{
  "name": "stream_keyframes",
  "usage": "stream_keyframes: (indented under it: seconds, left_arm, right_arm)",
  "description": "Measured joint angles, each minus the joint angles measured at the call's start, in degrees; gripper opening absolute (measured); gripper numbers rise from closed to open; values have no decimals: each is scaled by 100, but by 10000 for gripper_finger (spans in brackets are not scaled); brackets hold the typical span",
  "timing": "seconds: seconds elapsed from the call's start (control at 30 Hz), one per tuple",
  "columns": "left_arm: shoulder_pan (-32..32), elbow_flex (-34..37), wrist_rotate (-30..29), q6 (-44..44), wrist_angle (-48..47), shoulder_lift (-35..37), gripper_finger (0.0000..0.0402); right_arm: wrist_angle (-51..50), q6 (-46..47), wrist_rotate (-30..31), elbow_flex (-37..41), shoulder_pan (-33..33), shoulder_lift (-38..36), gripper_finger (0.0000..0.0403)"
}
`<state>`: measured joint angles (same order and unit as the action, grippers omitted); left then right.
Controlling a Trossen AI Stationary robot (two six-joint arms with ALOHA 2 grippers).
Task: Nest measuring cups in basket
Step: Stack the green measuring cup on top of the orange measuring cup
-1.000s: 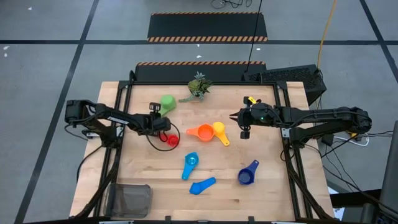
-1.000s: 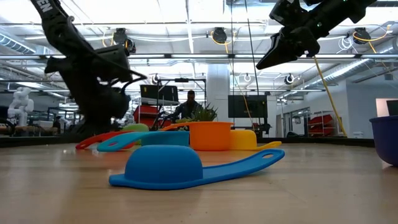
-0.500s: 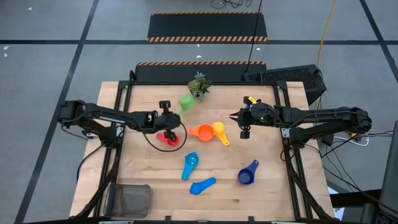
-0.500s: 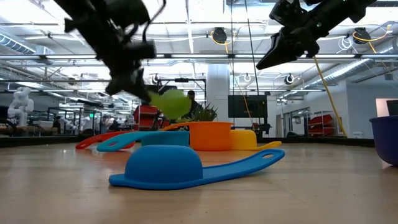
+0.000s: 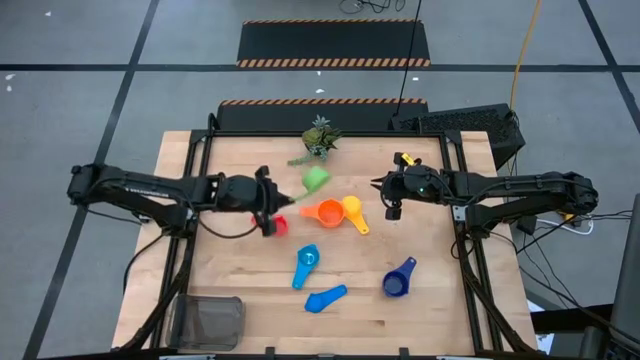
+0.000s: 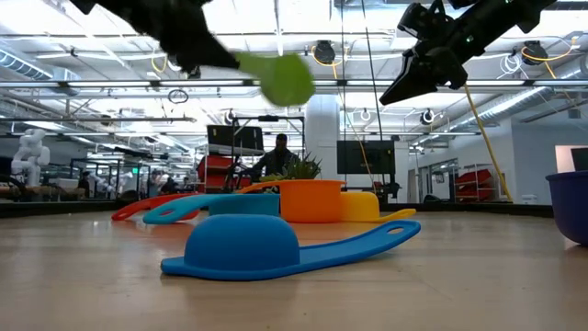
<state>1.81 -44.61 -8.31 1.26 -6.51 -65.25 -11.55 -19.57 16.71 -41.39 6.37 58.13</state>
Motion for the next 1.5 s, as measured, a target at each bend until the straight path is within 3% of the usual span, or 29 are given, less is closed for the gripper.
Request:
stream_keyframes:
  seconds: [0.17,0.37,0.6,1.0,1.5]
  left_arm:
    - [96,370,1020,267,1260,-44,5]
    - [57,1263,1465,910,3013,-43,5]
    - [-188,2087,1892,2894,4770,-494,10]
    - [-770,2080,2976,4364,5348,-1466,7]
    - [-1112,2076,3081,5090,5492,-1908,10]
  right_arm:
    - [-322,-71,-1,0,0,-255,35]
    - [-805,144,0,0,0,-911,35]
    - [-848,356,-13,0,0,-1419,35]
    - [-862,403,-44,0,-9,-1428,35]
    - [-1012,393,-48,2,-9,-1426,34]
